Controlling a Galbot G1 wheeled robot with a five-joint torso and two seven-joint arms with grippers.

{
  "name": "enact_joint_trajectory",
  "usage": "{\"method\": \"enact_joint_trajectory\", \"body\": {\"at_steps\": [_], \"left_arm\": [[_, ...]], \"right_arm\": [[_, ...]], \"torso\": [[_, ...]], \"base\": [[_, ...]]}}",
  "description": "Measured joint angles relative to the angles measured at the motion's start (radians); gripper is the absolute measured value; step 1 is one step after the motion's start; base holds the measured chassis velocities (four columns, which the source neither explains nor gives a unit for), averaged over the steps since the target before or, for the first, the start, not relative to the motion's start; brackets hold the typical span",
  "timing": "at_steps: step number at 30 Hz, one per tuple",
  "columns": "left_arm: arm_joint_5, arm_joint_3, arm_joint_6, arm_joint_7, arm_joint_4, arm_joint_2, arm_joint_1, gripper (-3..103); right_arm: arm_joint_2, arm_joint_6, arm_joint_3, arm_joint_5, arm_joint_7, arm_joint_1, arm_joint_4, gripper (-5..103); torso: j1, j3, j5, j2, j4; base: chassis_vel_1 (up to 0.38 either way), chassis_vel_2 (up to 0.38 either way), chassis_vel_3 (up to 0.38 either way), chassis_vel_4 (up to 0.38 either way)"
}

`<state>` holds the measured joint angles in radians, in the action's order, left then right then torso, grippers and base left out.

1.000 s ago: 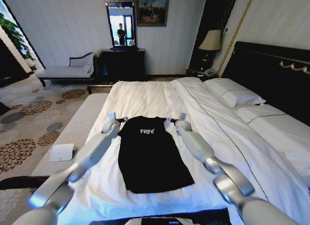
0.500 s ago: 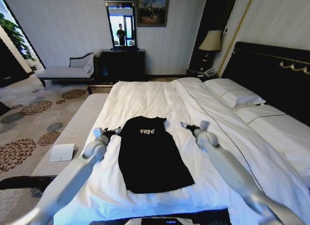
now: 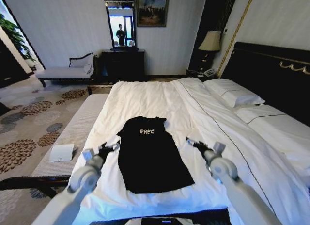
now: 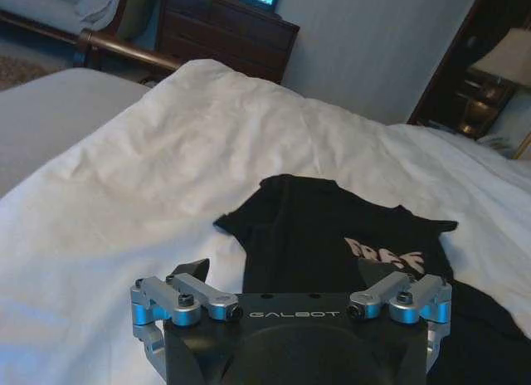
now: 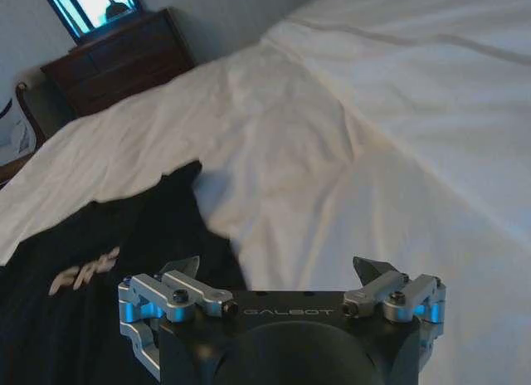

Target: Fold the clothes on the bed.

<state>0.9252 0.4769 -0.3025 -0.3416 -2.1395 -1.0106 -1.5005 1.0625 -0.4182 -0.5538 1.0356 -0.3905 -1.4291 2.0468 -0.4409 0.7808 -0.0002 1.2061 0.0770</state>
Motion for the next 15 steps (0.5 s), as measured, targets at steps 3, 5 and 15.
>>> {"method": "enact_joint_trajectory", "body": {"at_steps": [3, 5, 15], "left_arm": [[-0.012, 0.016, 0.003, 0.01, -0.033, -0.028, -0.043, 100], [-0.029, 0.026, 0.005, 0.021, -0.055, -0.052, -0.08, 100], [-0.14, 0.053, 0.064, 0.091, -0.103, -0.095, -0.283, 100]], "right_arm": [[0.045, -0.005, -0.023, 0.003, 0.003, -0.043, 0.02, 100], [0.091, -0.01, -0.049, 0.015, 0.005, -0.072, 0.033, 100], [0.245, -0.049, -0.123, 0.08, 0.019, -0.255, 0.105, 100]], "torso": [[0.0, 0.0, 0.0002, 0.0, 0.0002], [0.0, 0.0, 0.0001, 0.0, 0.0001], [0.0, 0.0, 0.0003, 0.0, 0.0001]], "base": [[0.0, 0.0, 0.0, 0.0], [0.0, 0.0, 0.0, 0.0], [0.0, 0.0, 0.0, 0.0]]}}
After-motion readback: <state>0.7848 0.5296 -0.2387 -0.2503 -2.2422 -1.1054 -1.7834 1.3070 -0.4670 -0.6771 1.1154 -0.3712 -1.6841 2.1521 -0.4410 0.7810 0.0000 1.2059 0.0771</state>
